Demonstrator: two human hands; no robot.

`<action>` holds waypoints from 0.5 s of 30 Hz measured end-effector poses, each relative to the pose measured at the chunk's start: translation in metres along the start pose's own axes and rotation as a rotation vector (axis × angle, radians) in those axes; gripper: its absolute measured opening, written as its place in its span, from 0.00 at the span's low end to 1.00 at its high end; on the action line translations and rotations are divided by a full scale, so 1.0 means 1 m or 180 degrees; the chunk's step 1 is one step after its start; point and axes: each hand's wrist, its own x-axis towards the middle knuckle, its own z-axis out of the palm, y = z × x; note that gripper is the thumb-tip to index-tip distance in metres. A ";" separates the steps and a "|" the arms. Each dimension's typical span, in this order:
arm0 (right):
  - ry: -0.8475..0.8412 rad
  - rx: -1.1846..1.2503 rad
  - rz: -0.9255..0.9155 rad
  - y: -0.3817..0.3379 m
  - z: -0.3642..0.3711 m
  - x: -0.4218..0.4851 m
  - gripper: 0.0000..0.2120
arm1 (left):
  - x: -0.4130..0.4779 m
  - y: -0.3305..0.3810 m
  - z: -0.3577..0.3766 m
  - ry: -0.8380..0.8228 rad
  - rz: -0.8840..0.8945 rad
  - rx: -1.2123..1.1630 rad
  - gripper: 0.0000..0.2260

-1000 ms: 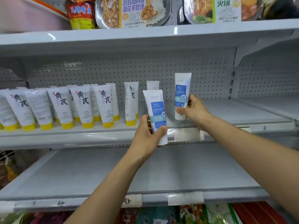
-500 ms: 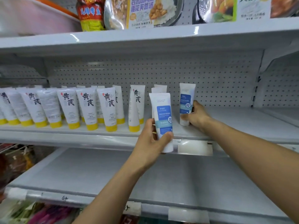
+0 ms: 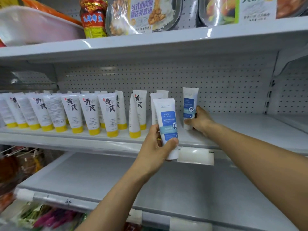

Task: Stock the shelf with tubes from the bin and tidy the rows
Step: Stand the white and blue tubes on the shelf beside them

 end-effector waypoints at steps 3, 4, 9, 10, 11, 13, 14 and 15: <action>0.0101 -0.0107 0.0207 0.007 -0.003 -0.003 0.30 | 0.000 0.004 0.007 -0.0014 -0.0063 -0.0053 0.18; 0.0226 -0.0224 0.0218 0.008 -0.006 -0.006 0.31 | 0.000 0.007 0.009 -0.0009 -0.0059 -0.0050 0.18; 0.0133 0.0440 -0.0250 -0.010 -0.024 -0.044 0.17 | 0.008 0.012 0.021 0.0151 0.0078 0.0144 0.17; -0.0282 0.0706 -0.0269 -0.018 -0.029 -0.055 0.17 | 0.010 0.013 0.024 0.0176 0.0101 0.0211 0.17; -0.0697 0.0834 -0.0277 -0.025 -0.034 -0.064 0.19 | 0.012 0.014 0.027 0.0196 0.0125 0.0300 0.18; -0.1212 0.0760 -0.0366 -0.037 -0.041 -0.079 0.20 | 0.016 0.017 0.031 0.0260 0.0208 0.0500 0.19; -0.1308 0.0645 -0.0426 -0.043 -0.043 -0.086 0.18 | 0.018 0.018 0.034 0.0316 0.0251 0.0644 0.19; -0.1321 0.0502 -0.0479 -0.047 -0.043 -0.089 0.17 | 0.020 0.018 0.036 0.0378 0.0286 0.0817 0.20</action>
